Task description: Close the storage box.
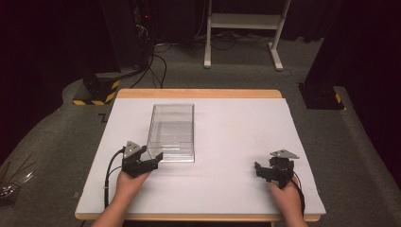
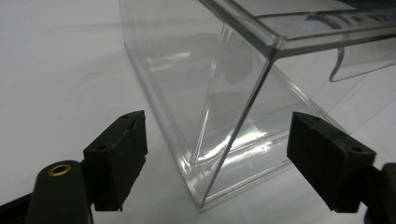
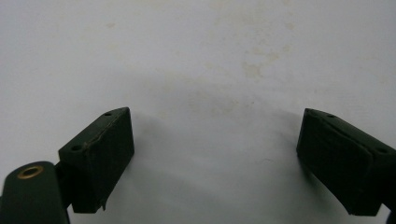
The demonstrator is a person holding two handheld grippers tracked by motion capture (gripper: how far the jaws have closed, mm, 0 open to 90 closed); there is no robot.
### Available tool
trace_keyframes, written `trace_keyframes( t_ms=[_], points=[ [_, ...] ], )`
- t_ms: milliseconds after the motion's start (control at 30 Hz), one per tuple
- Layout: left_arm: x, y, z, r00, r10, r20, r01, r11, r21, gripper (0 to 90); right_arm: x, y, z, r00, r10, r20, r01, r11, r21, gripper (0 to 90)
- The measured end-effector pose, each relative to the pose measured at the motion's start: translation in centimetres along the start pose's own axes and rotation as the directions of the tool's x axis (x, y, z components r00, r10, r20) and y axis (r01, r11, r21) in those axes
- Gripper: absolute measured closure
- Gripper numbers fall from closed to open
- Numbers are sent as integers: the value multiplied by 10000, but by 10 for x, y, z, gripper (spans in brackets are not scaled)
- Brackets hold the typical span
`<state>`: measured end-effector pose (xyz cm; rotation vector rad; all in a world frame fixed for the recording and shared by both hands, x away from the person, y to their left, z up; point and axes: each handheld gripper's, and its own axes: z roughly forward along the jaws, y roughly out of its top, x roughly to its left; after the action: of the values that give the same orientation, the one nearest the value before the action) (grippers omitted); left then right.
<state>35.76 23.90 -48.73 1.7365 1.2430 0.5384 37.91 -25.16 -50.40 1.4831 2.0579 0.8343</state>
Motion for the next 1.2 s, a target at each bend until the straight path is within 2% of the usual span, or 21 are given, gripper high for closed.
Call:
trace_keyframes(
  t_ms=[333, 433, 600, 667, 700, 733, 767, 800, 900, 933, 1000, 1100, 1200],
  points=[
    [13, -15, -28, 9995, 91, 294, -97, 9997, 204, 205, 0, 0, 0, 10000, -12, 6, 12, 10000, 0, 111],
    [20, -22, -35, 9996, 228, 164, -234, 9989, 408, 200, 0, 0, 0, 10000, -15, 9, 15, 10000, 1, 111],
    [32, -33, -48, 9973, 561, -468, -519, 9949, 862, 197, 0, 0, 0, 10000, -14, 8, 14, 10000, 1, 111],
    [33, -35, -51, 9947, 831, -600, -746, 9885, 1316, 191, 0, 0, 0, 10000, -14, 9, 14, 10000, 2, 111],
    [33, -35, -51, 9947, 831, -600, -746, 9885, 1316, 186, 0, 0, 0, 10000, -17, 9, 17, 10000, 1, 111],
    [33, -34, -53, 9933, 1010, -568, -903, 9819, 1668, 182, 0, 0, 0, 10000, -15, 8, 15, 10000, 1, 111],
    [33, -34, -53, 9933, 1010, -568, -903, 9819, 1668, 170, 0, 0, 0, 10000, -15, 8, 15, 10000, 1, 111],
    [35, -34, -53, 9906, 1140, -760, -978, 9768, 1903, 164, 0, 0, 0, 10000, -10, 5, 10, 10000, 3, 111],
    [39, -36, -52, 9882, 1205, -943, -984, 9725, 2113, 156, 0, 0, 0, 10000, -10, 6, 10, 10000, 0, 111],
    [45, -41, -49, 9802, 1571, -1209, -1235, 9609, 2479, 155, 0, 0, 0, 10000, -16, 10, 16, 10000, 2, 111],
    [50, -43, -48, 9885, 1128, -1006, -872, 9694, 2296, 133, 0, 0, 0, 10000, -12, 7, 12, 10000, 4, 111],
    [49, -44, -47, 9862, 1259, -1074, -986, 9683, 2296, 140, 0, 0, 0, 10000, -13, 11, 13, 10000, 4, 111],
    [50, -44, -48, 9872, 1215, -1031, -952, 9686, 2295, 141, 0, 0, 0, 10000, 7, 17, -7, 10000, 11, 111]
  ],
)
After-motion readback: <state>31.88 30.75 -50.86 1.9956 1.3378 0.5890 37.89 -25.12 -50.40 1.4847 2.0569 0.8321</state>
